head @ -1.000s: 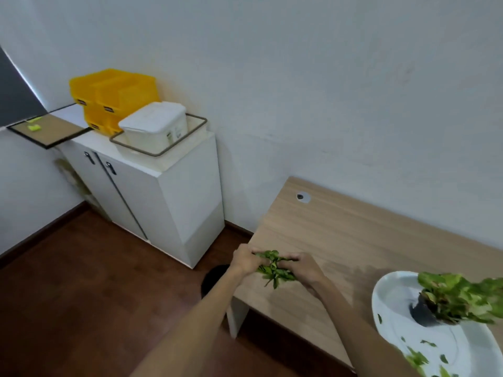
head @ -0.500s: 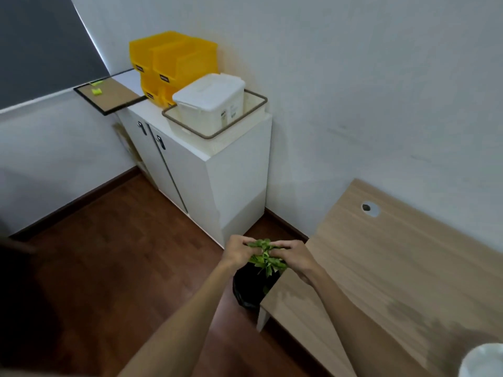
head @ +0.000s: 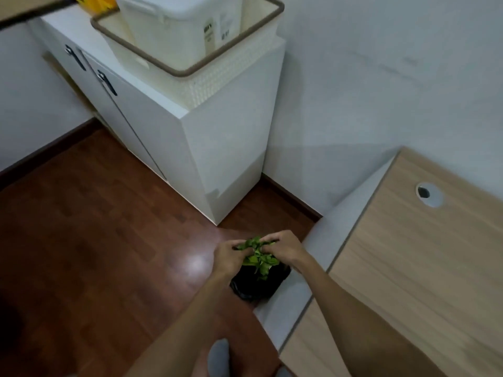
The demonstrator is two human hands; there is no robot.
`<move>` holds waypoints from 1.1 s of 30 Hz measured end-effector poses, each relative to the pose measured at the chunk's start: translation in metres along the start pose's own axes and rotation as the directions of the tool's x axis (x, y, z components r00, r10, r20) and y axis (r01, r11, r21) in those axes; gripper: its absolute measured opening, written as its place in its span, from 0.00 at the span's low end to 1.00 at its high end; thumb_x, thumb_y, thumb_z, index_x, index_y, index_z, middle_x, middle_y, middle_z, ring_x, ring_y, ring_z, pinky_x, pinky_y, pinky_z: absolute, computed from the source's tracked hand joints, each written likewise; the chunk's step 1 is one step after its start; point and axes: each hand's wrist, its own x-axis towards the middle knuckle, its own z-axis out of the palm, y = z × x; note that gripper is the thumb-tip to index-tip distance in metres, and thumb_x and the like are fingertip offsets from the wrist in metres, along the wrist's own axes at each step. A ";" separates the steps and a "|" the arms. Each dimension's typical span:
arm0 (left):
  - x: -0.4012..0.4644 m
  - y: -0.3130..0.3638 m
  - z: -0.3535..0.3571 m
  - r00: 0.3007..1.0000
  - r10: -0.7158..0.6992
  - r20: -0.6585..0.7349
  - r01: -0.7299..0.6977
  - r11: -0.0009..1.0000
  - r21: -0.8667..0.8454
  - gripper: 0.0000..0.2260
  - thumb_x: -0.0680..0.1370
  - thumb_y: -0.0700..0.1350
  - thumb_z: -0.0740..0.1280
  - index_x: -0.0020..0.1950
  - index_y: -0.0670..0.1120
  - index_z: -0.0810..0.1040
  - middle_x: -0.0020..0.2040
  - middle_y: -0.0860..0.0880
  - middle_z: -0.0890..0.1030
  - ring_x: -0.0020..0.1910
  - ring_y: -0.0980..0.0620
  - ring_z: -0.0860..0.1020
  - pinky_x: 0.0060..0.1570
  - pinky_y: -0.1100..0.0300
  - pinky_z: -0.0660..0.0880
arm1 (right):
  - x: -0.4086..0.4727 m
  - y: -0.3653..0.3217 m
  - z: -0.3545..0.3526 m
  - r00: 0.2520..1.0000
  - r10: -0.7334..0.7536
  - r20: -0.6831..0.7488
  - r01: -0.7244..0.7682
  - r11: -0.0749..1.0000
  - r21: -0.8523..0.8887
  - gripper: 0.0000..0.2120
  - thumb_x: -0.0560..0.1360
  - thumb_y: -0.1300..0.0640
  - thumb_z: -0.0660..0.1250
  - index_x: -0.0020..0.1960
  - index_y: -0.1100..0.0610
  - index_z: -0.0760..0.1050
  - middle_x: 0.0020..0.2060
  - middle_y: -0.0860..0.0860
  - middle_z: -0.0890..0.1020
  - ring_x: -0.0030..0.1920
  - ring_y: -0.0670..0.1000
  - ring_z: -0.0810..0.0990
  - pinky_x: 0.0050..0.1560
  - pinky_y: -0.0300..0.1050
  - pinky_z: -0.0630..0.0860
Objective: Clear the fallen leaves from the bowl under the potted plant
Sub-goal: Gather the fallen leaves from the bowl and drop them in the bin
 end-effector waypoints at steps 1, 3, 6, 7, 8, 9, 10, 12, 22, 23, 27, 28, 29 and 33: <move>0.011 -0.007 0.001 1.000 -0.022 -0.001 0.022 1.000 0.003 0.10 0.69 0.36 0.75 0.50 0.39 0.85 0.42 0.44 0.86 0.37 0.51 0.83 0.43 0.61 0.81 | 0.012 0.002 0.003 1.000 0.008 0.008 -0.008 1.000 -0.017 0.09 0.72 0.57 0.74 0.52 0.53 0.85 0.50 0.48 0.84 0.50 0.47 0.81 0.48 0.37 0.74; 0.035 -0.023 0.006 0.997 -0.074 0.000 0.074 0.997 -0.023 0.13 0.67 0.37 0.77 0.51 0.40 0.86 0.44 0.43 0.86 0.42 0.47 0.85 0.49 0.53 0.82 | 0.036 0.009 0.011 0.999 0.041 0.012 -0.040 0.999 -0.035 0.10 0.72 0.58 0.73 0.53 0.54 0.85 0.48 0.47 0.81 0.49 0.46 0.79 0.48 0.36 0.72; 0.061 -0.048 0.017 0.991 -0.129 -0.037 0.129 0.992 0.010 0.08 0.69 0.38 0.76 0.48 0.43 0.86 0.42 0.46 0.86 0.41 0.50 0.84 0.46 0.60 0.81 | 0.068 0.028 0.035 0.987 0.161 -0.028 -0.160 0.987 0.019 0.10 0.73 0.60 0.72 0.54 0.56 0.85 0.49 0.52 0.84 0.47 0.48 0.79 0.45 0.36 0.74; 0.068 -0.056 0.022 0.988 -0.144 -0.048 0.145 0.989 0.015 0.07 0.70 0.37 0.75 0.48 0.42 0.86 0.42 0.46 0.85 0.41 0.50 0.83 0.45 0.60 0.81 | 0.077 0.037 0.045 0.978 0.205 -0.049 -0.203 0.978 0.042 0.09 0.73 0.61 0.71 0.53 0.58 0.85 0.50 0.53 0.84 0.47 0.50 0.81 0.44 0.37 0.74; 0.076 -0.067 0.028 0.986 -0.159 -0.049 0.160 0.987 0.014 0.06 0.71 0.36 0.74 0.47 0.41 0.86 0.42 0.45 0.85 0.42 0.49 0.83 0.45 0.59 0.81 | 0.087 0.047 0.056 0.968 0.241 -0.066 -0.238 0.970 0.054 0.08 0.74 0.61 0.70 0.51 0.59 0.85 0.49 0.55 0.85 0.48 0.52 0.82 0.43 0.37 0.74; 0.080 -0.076 0.032 0.983 -0.179 -0.040 0.179 0.984 0.007 0.05 0.72 0.35 0.73 0.47 0.39 0.85 0.41 0.44 0.84 0.42 0.48 0.82 0.45 0.58 0.81 | 0.094 0.057 0.064 0.961 0.267 -0.078 -0.263 0.963 0.056 0.07 0.74 0.61 0.69 0.48 0.60 0.85 0.48 0.56 0.85 0.48 0.54 0.82 0.41 0.38 0.73; 0.085 -0.085 0.036 0.981 -0.193 -0.027 0.193 0.981 -0.003 0.04 0.73 0.34 0.72 0.46 0.39 0.85 0.40 0.45 0.83 0.42 0.48 0.82 0.44 0.58 0.81 | 0.101 0.065 0.070 0.953 0.291 -0.087 -0.287 0.956 0.059 0.07 0.74 0.61 0.68 0.44 0.61 0.84 0.45 0.57 0.84 0.45 0.55 0.82 0.39 0.40 0.73; 0.098 -0.101 0.045 0.980 -0.201 0.006 0.201 0.980 -0.008 0.04 0.74 0.33 0.70 0.45 0.39 0.85 0.38 0.46 0.83 0.40 0.48 0.82 0.41 0.61 0.81 | 0.116 0.078 0.078 0.935 0.336 -0.113 -0.328 0.941 0.080 0.09 0.74 0.62 0.65 0.37 0.62 0.81 0.39 0.59 0.83 0.36 0.54 0.79 0.33 0.41 0.71; 0.162 -0.170 0.074 0.949 -0.273 0.157 0.262 0.961 0.090 0.11 0.76 0.36 0.64 0.47 0.47 0.85 0.46 0.43 0.85 0.47 0.43 0.83 0.51 0.45 0.81 | 0.161 0.114 0.097 0.852 0.490 -0.184 -0.443 0.863 0.243 0.09 0.79 0.60 0.62 0.44 0.62 0.78 0.41 0.57 0.79 0.37 0.54 0.76 0.39 0.45 0.71; 0.164 -0.173 0.075 0.939 -0.295 0.177 0.281 0.955 0.098 0.12 0.76 0.35 0.63 0.50 0.46 0.84 0.47 0.42 0.85 0.47 0.43 0.83 0.50 0.47 0.81 | 0.163 0.115 0.099 0.853 0.492 -0.174 -0.443 0.859 0.256 0.08 0.79 0.61 0.62 0.46 0.62 0.78 0.42 0.57 0.79 0.39 0.55 0.77 0.39 0.44 0.71; 0.156 -0.166 0.075 0.920 -0.318 0.229 0.316 0.948 0.043 0.14 0.78 0.35 0.58 0.56 0.41 0.81 0.46 0.42 0.83 0.44 0.46 0.80 0.43 0.54 0.77 | 0.163 0.113 0.102 0.862 0.487 -0.142 -0.437 0.855 0.281 0.13 0.79 0.62 0.61 0.60 0.61 0.79 0.51 0.59 0.82 0.42 0.55 0.78 0.35 0.41 0.72; 0.155 -0.166 0.075 0.919 -0.317 0.236 0.322 0.947 0.017 0.14 0.79 0.34 0.58 0.58 0.40 0.80 0.46 0.43 0.82 0.44 0.47 0.80 0.44 0.54 0.77 | 0.162 0.112 0.102 0.865 0.484 -0.134 -0.435 0.856 0.280 0.14 0.79 0.62 0.61 0.62 0.60 0.78 0.52 0.59 0.82 0.41 0.54 0.77 0.32 0.41 0.70; 0.153 -0.163 0.075 0.915 -0.324 0.242 0.334 0.943 0.001 0.14 0.80 0.34 0.57 0.59 0.40 0.79 0.46 0.45 0.82 0.45 0.48 0.79 0.47 0.53 0.77 | 0.162 0.112 0.102 0.866 0.484 -0.127 -0.435 0.853 0.288 0.16 0.79 0.63 0.60 0.65 0.59 0.76 0.54 0.59 0.82 0.41 0.54 0.76 0.30 0.41 0.70; 0.151 -0.161 0.072 0.902 -0.347 0.256 0.369 0.928 -0.045 0.13 0.81 0.35 0.57 0.55 0.46 0.80 0.55 0.43 0.81 0.55 0.46 0.79 0.63 0.50 0.75 | 0.158 0.106 0.099 0.865 0.489 -0.115 -0.441 0.848 0.293 0.22 0.79 0.62 0.59 0.72 0.56 0.69 0.61 0.59 0.79 0.44 0.54 0.77 0.38 0.43 0.75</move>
